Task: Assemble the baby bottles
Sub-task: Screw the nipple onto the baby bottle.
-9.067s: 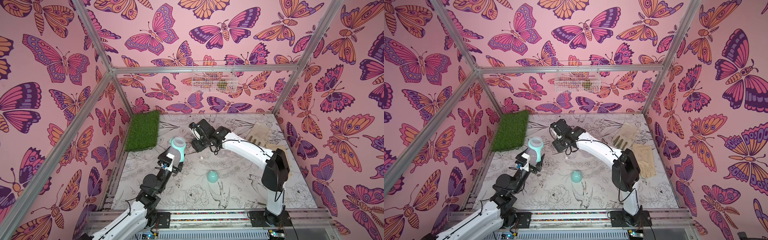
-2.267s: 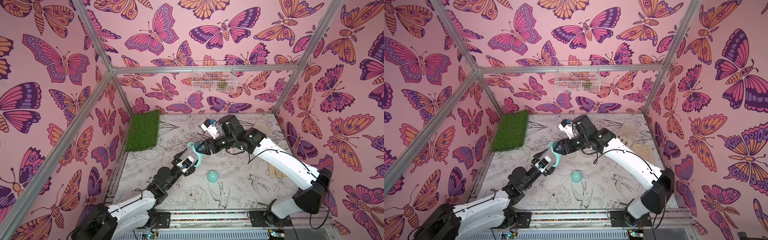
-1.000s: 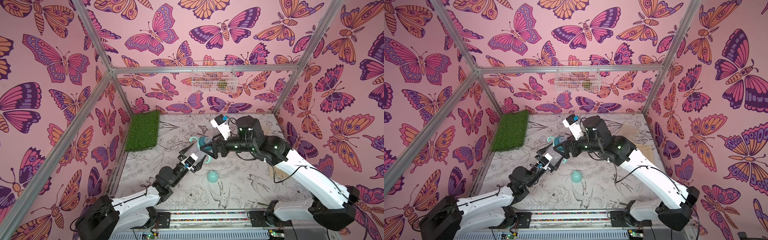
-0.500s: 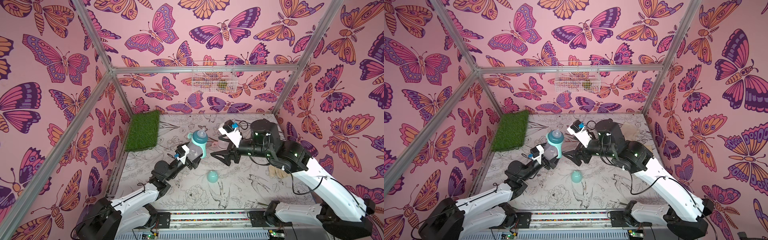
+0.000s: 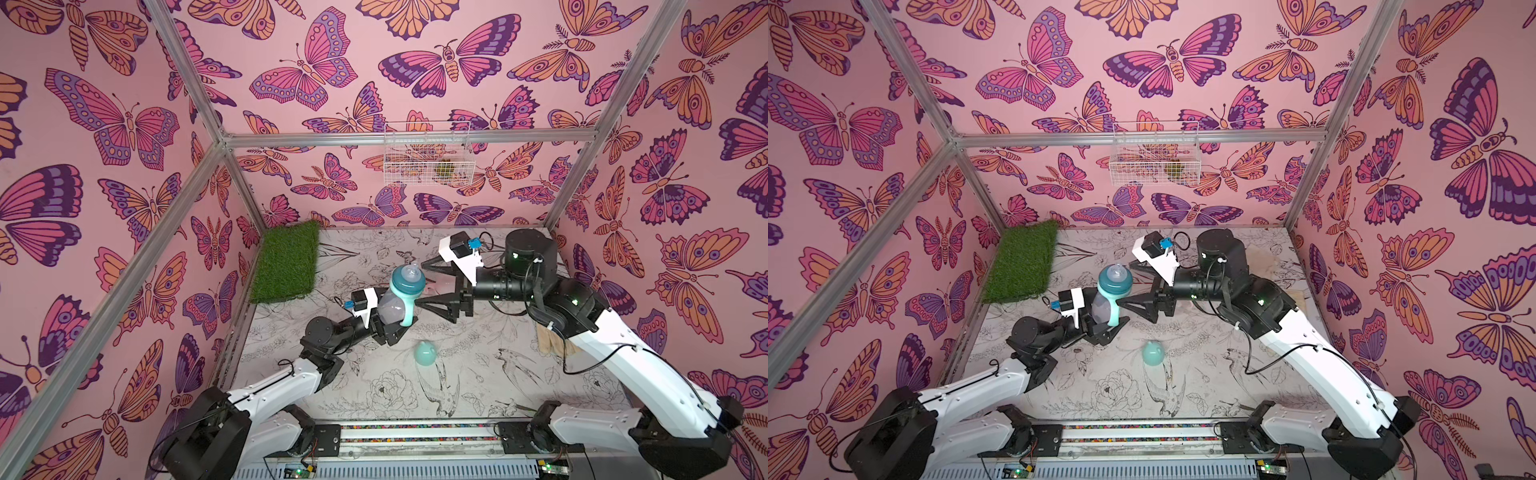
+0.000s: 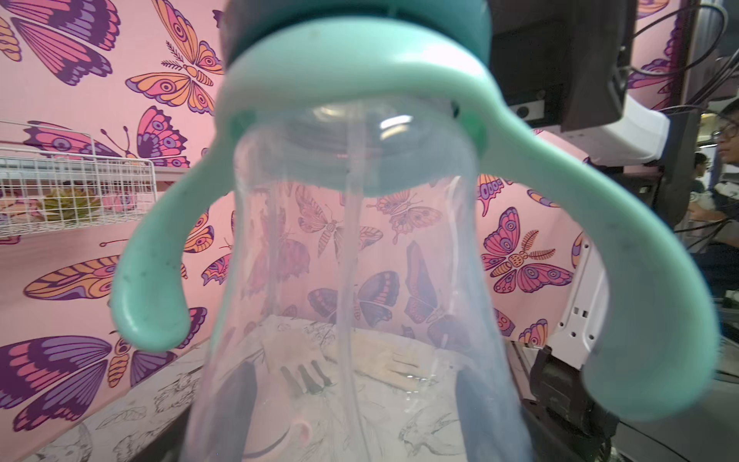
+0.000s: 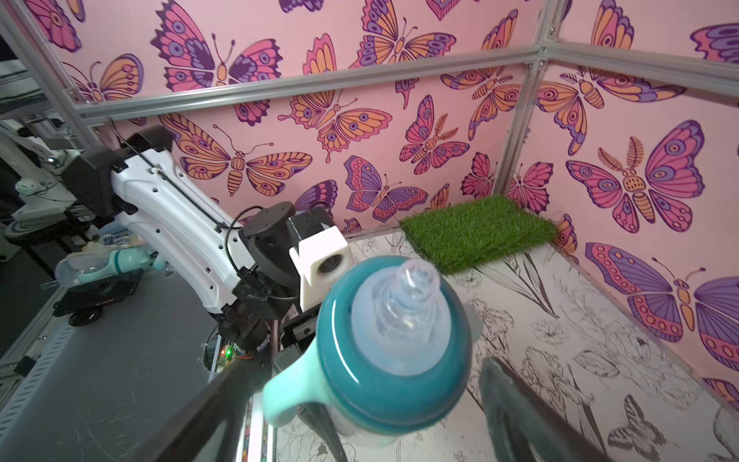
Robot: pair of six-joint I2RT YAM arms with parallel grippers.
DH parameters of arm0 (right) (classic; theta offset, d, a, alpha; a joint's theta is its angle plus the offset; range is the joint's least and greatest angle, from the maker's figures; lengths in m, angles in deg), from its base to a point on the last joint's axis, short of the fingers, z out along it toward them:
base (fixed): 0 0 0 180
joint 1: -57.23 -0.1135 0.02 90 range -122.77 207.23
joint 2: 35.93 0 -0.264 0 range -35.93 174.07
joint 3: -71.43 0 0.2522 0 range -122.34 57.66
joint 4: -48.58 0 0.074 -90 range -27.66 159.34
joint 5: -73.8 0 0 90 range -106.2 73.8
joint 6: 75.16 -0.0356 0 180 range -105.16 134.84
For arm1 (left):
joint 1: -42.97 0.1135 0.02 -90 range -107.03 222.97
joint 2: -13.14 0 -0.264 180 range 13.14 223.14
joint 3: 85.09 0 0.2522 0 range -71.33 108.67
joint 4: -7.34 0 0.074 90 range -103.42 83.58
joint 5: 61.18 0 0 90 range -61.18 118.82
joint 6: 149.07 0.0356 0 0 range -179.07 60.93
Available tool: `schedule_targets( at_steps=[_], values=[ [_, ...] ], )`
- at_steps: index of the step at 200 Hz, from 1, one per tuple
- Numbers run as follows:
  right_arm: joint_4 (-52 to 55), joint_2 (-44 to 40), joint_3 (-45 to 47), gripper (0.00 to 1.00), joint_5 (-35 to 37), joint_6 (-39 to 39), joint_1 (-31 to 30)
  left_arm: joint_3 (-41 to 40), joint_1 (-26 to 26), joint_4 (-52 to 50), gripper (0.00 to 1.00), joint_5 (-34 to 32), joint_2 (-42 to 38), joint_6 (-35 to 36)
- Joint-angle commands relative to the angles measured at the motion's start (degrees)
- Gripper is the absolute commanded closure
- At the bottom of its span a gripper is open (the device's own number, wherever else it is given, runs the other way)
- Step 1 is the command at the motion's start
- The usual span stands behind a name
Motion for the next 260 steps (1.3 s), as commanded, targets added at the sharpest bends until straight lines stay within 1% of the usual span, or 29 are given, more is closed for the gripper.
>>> schedule_targets(
  at_steps=[1, 63, 92, 150, 170, 177, 197, 223, 260],
  values=[
    [-4.36, 0.93, -0.42, 0.08, -5.57, -0.90, 0.59, 2.04, 0.34, 6.15, 1.00, 4.06, 0.99, -3.57],
    [-6.28, 3.73, -1.61, 0.11, -7.80, -1.68, 0.69, 2.84, 0.30, 7.49, 1.00, 6.72, 1.94, -5.07],
    [-6.85, 4.53, -2.18, 0.14, -8.68, -2.47, 0.67, 2.75, 0.33, 7.56, 1.00, 6.86, 1.99, -5.07],
    [-6.80, 3.84, -1.93, 0.14, -8.10, -2.22, 0.98, 2.75, 0.34, 7.63, 1.00, 6.95, 2.20, -4.89],
    [-7.01, 3.71, -1.92, 0.15, -8.18, -2.62, 1.07, 2.66, 0.28, 7.66, 1.00, 6.70, 2.38, -4.75],
    [-7.01, 3.63, -1.97, 0.17, -8.12, -2.80, 1.01, 2.66, 0.31, 7.66, 1.00, 6.45, 2.46, -4.67],
    [-7.36, 3.65, -1.75, 0.27, -7.06, -3.97, 1.06, 2.57, 0.36, 7.65, 1.00, 5.37, 2.70, -4.30],
    [-7.36, 3.63, -1.25, 0.39, -4.23, -6.26, 1.00, 2.10, 0.35, 7.66, 1.00, 2.67, 2.75, -3.05],
    [-8.17, 2.97, 1.09, 0.52, -1.38, -10.68, 0.97, 1.86, 0.36, 4.97, 1.00, -1.53, 2.00, 0.23]
  ],
)
